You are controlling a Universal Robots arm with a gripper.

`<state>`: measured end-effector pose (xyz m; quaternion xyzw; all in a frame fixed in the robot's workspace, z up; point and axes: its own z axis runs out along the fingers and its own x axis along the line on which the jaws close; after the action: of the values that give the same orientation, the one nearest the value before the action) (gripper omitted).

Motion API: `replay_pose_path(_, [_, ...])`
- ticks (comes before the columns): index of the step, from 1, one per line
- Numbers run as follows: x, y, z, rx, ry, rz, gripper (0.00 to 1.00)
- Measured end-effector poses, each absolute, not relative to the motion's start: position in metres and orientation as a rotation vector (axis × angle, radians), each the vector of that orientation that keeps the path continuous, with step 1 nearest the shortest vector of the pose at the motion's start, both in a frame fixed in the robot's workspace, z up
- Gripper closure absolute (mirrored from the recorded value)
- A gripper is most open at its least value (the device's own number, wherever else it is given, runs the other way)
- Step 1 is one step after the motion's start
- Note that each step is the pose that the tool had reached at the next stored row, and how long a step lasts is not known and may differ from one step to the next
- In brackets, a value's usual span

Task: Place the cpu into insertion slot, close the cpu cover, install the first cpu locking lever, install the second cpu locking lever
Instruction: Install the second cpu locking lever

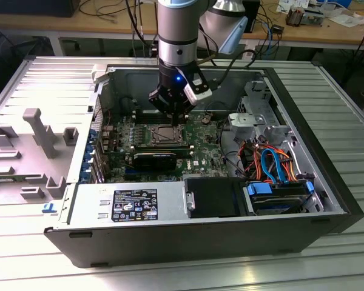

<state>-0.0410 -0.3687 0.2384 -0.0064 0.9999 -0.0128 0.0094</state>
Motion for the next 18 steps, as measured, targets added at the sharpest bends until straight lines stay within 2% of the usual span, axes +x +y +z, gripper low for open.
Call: replay_pose_path(18, [-0.041, -0.393, 0.240, -0.020, 3.123, -0.043, 0.89])
